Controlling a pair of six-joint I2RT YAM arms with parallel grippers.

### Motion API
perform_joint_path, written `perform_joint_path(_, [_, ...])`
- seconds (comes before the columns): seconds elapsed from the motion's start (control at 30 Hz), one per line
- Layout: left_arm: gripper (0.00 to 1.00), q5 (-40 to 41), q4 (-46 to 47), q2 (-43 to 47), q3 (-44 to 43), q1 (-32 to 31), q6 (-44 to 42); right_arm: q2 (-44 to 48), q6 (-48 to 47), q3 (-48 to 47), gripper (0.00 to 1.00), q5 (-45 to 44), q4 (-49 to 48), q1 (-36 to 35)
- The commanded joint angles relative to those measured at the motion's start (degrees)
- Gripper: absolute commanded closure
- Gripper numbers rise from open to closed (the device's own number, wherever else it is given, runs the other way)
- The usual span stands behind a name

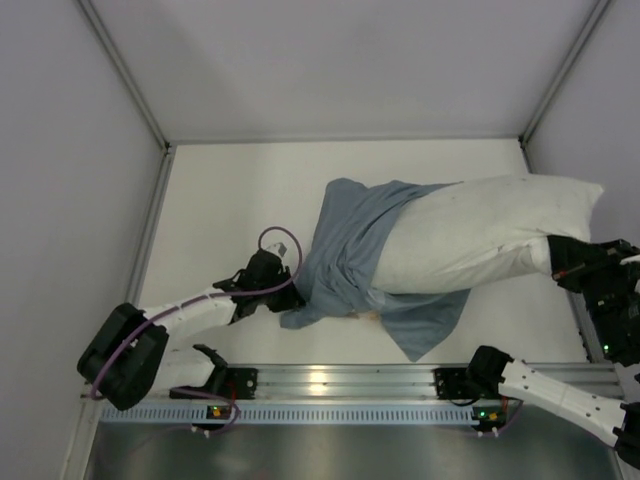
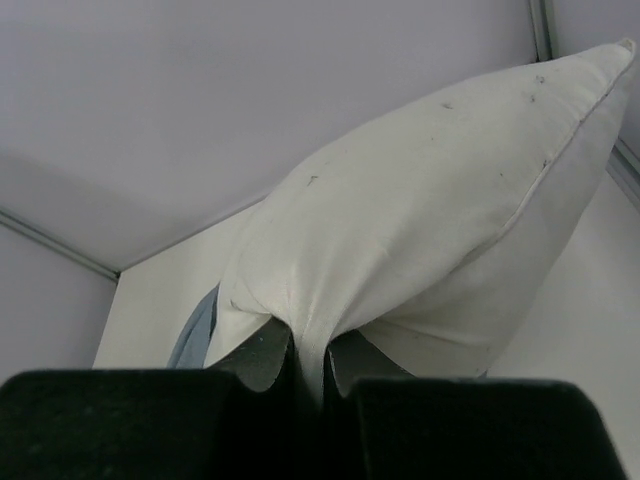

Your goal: Remove the pillowcase from the pillow

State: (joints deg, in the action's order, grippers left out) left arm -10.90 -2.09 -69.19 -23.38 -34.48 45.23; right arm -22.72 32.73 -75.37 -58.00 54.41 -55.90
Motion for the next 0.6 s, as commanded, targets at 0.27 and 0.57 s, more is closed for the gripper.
perform_joint_path(0.27, [1.0, 18.63, -13.28, 6.69, -5.44, 12.67, 1.18, 4.44, -5.66, -11.37, 1.0, -12.57, -2.21, -1.14])
perform_joint_path(0.57, [1.0, 14.34, -23.75, 8.1, -17.75, 32.09, -6.12, 8.65, -8.47, -13.22, 1.0, -16.35, -2.38, -2.9])
